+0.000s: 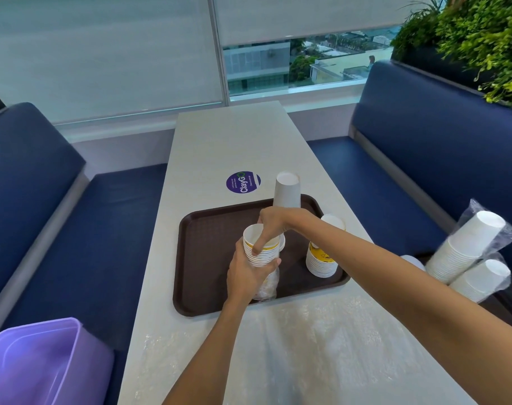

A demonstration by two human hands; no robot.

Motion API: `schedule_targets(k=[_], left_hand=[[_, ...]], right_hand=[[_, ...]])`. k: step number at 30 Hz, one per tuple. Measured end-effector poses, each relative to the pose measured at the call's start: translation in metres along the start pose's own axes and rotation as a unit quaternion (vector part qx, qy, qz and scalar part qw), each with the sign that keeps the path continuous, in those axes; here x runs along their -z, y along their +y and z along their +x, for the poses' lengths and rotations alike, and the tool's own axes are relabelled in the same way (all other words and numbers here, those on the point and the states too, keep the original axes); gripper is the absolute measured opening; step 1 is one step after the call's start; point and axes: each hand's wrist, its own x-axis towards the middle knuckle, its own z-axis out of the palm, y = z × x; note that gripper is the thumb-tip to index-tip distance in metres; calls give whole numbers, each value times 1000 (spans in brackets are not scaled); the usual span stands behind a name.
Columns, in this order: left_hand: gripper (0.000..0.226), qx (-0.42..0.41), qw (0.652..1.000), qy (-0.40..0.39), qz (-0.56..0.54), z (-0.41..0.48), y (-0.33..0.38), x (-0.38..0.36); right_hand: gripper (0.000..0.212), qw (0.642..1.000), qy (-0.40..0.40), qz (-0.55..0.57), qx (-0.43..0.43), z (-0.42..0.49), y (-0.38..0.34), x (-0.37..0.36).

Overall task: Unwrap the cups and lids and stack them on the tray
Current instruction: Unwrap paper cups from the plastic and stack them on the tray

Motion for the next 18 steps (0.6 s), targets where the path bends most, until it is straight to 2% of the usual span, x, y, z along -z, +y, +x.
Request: schedule_targets(k=[8, 18], left_hand=[[92, -1, 1000, -9, -20, 0, -4, 0], [85, 3, 999, -9, -43, 2, -4, 2]], right_hand=[[68, 999, -24, 24, -19, 4, 3, -2], [60, 998, -19, 53, -29, 1, -3, 15]])
